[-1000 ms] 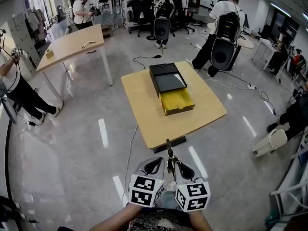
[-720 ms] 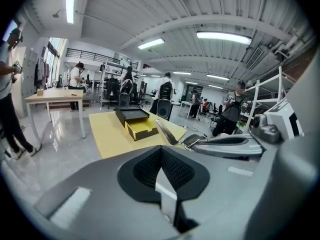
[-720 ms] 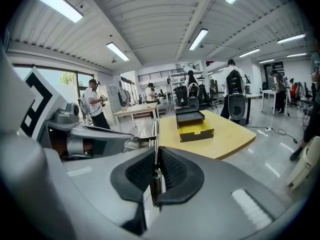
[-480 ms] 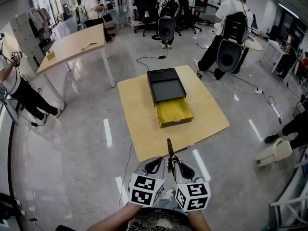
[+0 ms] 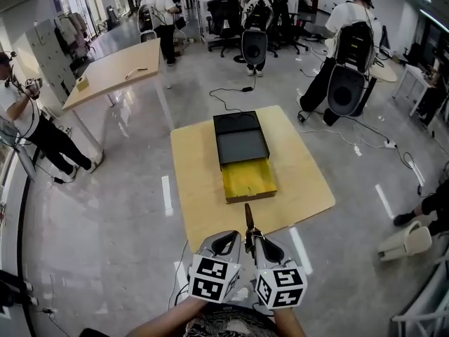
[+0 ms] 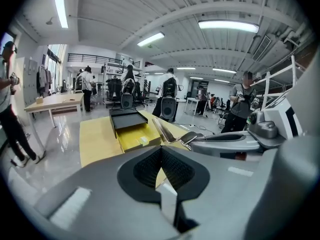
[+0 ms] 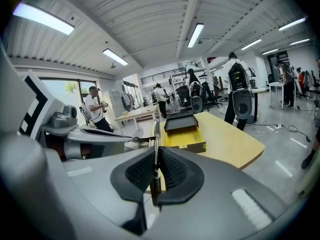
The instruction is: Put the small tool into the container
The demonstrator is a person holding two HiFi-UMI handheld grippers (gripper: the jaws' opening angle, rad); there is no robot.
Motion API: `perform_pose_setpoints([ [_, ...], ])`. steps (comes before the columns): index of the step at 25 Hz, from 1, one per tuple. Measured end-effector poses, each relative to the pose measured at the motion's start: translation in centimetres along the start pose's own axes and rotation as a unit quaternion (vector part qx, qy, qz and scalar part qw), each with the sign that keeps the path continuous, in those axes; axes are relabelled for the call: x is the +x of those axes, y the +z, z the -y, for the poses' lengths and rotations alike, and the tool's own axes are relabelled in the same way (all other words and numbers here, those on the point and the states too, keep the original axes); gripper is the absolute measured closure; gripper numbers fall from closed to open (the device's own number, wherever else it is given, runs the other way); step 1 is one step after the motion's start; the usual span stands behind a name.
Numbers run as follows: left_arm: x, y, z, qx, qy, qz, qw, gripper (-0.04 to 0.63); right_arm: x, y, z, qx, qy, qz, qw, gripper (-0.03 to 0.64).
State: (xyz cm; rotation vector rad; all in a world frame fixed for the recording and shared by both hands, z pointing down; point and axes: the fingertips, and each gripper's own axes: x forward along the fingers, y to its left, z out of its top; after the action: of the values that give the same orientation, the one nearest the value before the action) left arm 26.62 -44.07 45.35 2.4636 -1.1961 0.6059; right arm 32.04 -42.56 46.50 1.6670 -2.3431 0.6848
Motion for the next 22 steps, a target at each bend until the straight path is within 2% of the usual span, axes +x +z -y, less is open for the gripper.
perform_pose_setpoints([
  [6,8.5,3.5,2.6,-0.001,0.021,-0.007,0.9998,0.588,2.8,3.0,9.1,-0.001,0.02,-0.001,1.0,0.607],
  [9,11.5,5.3,1.6,0.0,0.023,-0.007,0.9997,0.588,5.2,4.5,11.2,0.001,0.023,-0.002,1.0,0.607],
  [14,16.5,5.7,-0.4,-0.004,0.017,-0.015,0.9997,0.588,9.7,5.1,14.3,0.002,0.017,-0.006,1.0,0.607],
  [19,23.9,9.3,-5.7,-0.012,0.011,-0.019,0.9997,0.589,17.7,8.7,17.7,-0.003,0.01,-0.016,1.0,0.608],
  [22,27.9,10.0,-10.2,-0.015,0.005,-0.024,0.9996,0.589,23.5,9.8,18.3,-0.014,0.006,-0.028,0.999,0.608],
])
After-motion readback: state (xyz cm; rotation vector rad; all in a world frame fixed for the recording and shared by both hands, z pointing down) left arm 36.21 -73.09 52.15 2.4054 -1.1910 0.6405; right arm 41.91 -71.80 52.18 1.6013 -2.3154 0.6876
